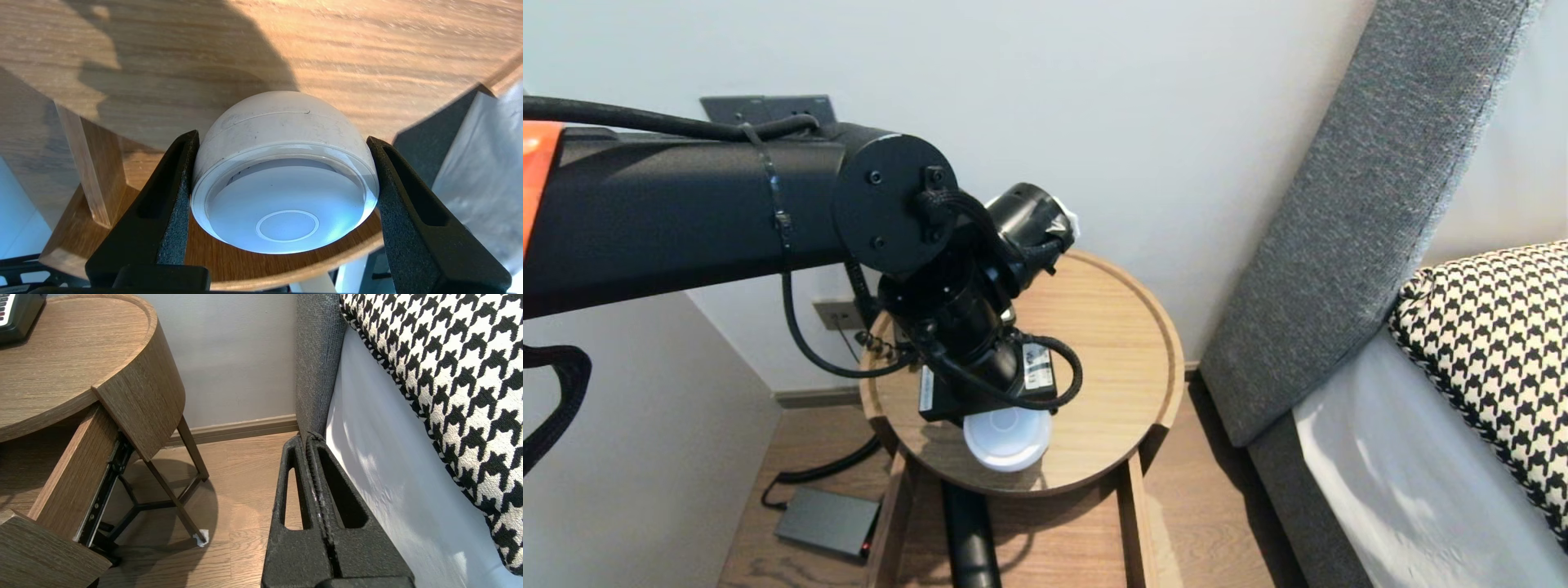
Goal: Take the remote control out of the drawer one by one and place them on the table
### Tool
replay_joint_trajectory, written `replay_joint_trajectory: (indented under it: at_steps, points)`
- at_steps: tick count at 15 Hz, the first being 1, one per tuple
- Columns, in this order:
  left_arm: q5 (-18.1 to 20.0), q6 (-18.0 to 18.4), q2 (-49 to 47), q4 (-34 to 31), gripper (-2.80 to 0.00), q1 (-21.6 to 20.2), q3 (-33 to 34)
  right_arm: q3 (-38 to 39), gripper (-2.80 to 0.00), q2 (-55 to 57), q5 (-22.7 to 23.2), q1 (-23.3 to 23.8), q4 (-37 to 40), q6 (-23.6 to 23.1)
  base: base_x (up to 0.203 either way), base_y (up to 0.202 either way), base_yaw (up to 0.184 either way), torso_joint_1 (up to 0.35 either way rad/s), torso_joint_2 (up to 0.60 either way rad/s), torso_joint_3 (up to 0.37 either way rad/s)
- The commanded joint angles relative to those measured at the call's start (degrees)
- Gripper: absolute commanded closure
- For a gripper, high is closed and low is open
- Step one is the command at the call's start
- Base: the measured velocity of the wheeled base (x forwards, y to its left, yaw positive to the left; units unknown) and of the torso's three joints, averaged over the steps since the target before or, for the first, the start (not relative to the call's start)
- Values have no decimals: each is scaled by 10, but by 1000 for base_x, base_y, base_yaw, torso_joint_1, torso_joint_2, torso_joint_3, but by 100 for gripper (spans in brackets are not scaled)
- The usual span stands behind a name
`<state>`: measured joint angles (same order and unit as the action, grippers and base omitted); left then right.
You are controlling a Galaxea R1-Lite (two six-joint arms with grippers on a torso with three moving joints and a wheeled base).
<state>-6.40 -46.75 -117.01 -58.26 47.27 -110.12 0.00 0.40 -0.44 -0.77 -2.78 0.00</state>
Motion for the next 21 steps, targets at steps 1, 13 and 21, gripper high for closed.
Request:
replay_joint_trajectory:
  at_steps: [1, 13, 21]
  points:
    - [0, -3, -21, -1, 0, 5, 0, 15, 0, 0, 0, 0, 0, 0, 0, 0, 0, 0, 0, 0]
    - [0, -3, -41, 17, 0, 12, -3, 15, 0, 0, 0, 0, 0, 0, 0, 0, 0, 0, 0, 0]
    - [-6, -7, -32, 48, -280, 12, -3, 15, 0, 0, 0, 0, 0, 0, 0, 0, 0, 0, 0, 0]
